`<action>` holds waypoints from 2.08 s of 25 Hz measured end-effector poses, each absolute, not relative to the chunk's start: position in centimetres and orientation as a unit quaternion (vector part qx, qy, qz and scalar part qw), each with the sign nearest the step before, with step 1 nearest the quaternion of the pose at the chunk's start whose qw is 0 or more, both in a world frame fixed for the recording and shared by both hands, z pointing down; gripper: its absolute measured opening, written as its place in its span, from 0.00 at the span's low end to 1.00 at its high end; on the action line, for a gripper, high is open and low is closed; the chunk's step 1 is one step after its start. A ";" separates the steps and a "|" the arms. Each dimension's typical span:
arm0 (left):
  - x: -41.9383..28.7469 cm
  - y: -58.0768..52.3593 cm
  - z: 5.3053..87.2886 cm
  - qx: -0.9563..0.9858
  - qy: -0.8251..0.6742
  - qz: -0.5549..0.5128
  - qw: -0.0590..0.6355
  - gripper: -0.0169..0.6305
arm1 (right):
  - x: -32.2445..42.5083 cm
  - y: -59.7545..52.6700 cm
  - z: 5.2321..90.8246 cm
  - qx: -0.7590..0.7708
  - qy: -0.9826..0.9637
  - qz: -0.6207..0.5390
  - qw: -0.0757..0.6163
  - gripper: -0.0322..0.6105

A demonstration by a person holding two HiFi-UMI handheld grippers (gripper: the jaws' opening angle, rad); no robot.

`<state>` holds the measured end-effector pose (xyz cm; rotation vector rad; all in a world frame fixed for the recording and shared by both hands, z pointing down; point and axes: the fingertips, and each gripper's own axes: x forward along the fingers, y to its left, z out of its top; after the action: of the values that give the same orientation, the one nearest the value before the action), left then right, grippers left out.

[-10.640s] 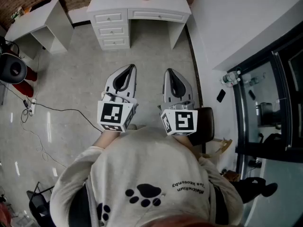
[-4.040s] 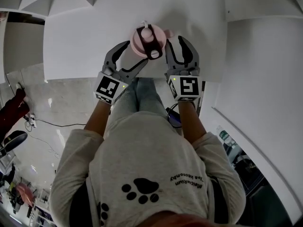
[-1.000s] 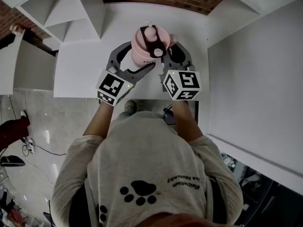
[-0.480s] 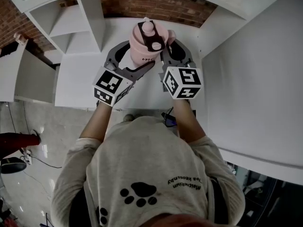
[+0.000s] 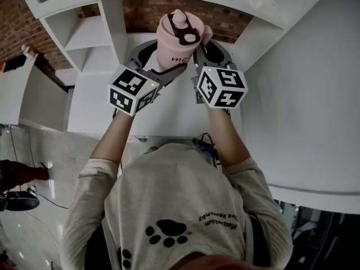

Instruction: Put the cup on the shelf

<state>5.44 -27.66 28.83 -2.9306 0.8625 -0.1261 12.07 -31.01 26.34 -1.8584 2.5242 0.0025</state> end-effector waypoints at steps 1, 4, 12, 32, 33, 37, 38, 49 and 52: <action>5.4 -27.8 28.4 -0.958 0.282 -0.040 0.043 0.65 | 12.0 -31.1 25.9 -0.593 0.805 0.002 0.004 0.18; 5.2 -28.2 27.1 -0.958 0.282 -0.036 0.045 0.65 | 11.8 -31.5 24.5 -0.593 0.805 0.007 0.006 0.18; 4.5 -29.0 24.6 -0.959 0.278 -0.033 0.044 0.65 | 11.2 -32.3 22.0 -0.594 0.804 0.011 0.011 0.18; 5.0 -32.4 15.7 -0.964 0.257 -0.014 0.063 0.65 | 11.6 -35.1 12.6 -0.602 0.796 0.061 0.037 0.18; 5.1 -32.5 15.7 -0.965 0.255 -0.014 0.063 0.65 | 11.7 -35.1 12.6 -0.602 0.795 0.061 0.039 0.18; 5.3 -32.7 15.5 -0.966 0.251 -0.015 0.068 0.65 | 12.0 -35.2 12.4 -0.602 0.795 0.063 0.049 0.18; 5.3 -32.6 15.6 -0.966 0.250 -0.015 0.070 0.65 | 12.0 -35.1 12.5 -0.602 0.794 0.065 0.051 0.18; 5.3 -35.5 10.5 -0.967 0.243 -0.009 0.071 0.65 | 12.0 -37.9 7.2 -0.596 0.797 0.080 0.060 0.18; 5.8 -36.0 9.6 -0.967 0.243 -0.010 0.077 0.65 | 12.6 -38.4 6.6 -0.598 0.795 0.078 0.064 0.18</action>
<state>5.85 -36.01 9.60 -2.8967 0.7288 -0.0304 12.59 -38.35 6.56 -1.8070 2.4011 0.2370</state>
